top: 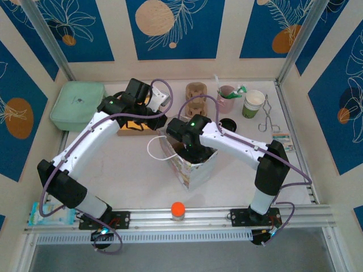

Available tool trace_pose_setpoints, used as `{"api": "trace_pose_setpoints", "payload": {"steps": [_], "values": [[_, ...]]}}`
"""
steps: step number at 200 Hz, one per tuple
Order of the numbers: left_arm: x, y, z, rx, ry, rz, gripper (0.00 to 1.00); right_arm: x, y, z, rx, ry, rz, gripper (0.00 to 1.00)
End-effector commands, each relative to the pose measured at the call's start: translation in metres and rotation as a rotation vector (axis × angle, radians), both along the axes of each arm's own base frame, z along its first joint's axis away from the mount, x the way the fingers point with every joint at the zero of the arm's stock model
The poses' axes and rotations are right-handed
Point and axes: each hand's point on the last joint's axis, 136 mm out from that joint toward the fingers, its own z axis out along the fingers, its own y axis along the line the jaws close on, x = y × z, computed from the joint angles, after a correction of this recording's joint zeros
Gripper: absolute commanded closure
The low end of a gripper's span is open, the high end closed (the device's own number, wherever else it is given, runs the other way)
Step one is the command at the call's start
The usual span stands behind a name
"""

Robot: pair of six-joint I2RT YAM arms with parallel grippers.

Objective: Pack the takeout coffee

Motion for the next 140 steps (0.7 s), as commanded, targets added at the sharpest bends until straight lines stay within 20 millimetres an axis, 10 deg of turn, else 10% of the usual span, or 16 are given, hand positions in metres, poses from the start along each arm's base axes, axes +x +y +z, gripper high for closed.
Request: {"api": "trace_pose_setpoints", "payload": {"steps": [1, 140], "values": [[-0.0003, 0.0008, 0.0007, 0.021, -0.008, -0.003, 0.88, -0.0094, -0.0018, 0.0011, 0.009, 0.026, -0.014, 0.59], [-0.0004, 0.0028, 0.0054, 0.020, -0.022, 0.006, 0.89, -0.0095, -0.0017, 0.0005, 0.022, 0.022, -0.012, 0.59]]}}
